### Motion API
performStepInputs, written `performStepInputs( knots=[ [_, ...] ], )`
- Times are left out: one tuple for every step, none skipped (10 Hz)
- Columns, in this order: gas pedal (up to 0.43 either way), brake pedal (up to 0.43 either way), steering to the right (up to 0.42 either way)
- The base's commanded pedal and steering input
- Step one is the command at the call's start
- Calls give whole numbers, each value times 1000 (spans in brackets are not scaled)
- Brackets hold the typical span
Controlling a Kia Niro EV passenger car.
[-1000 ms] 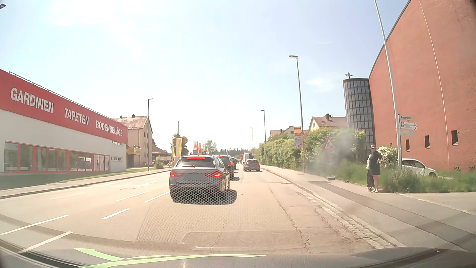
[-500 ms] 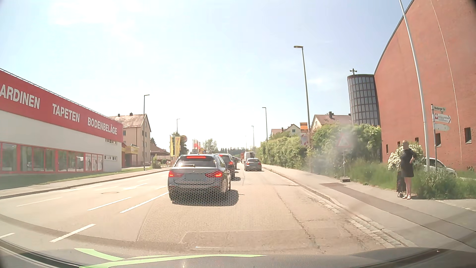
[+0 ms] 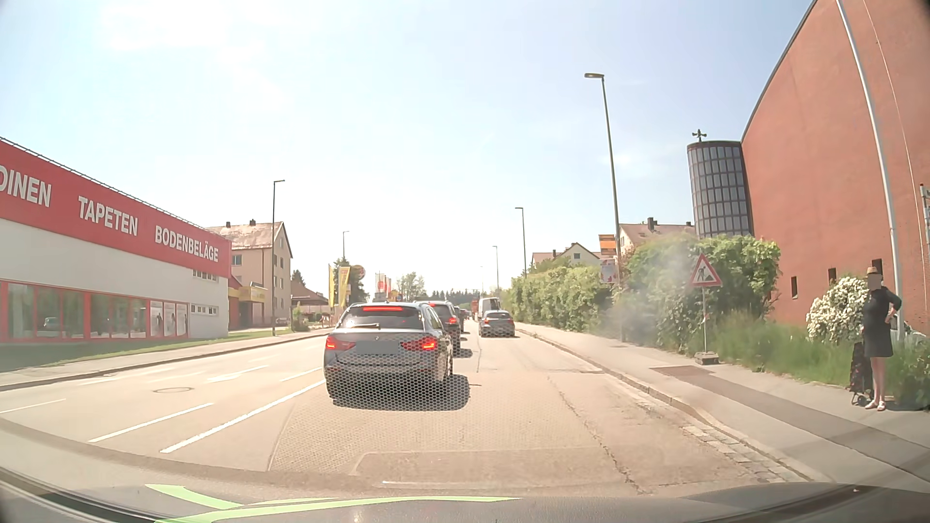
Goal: Follow the waypoints while adhering to traffic rules and regulations
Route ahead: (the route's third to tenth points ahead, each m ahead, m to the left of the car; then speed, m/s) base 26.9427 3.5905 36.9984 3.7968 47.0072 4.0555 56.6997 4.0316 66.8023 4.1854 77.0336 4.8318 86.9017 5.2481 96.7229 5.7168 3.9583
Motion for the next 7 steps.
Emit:
performStepInputs(
  knots=[
    [0, 0, -5],
    [0, 0, -5],
    [0, 0, -5],
    [0, 0, -5],
    [0, 0, -5],
    [0, 0, -5],
    [0, 0, -5]
  ],
)
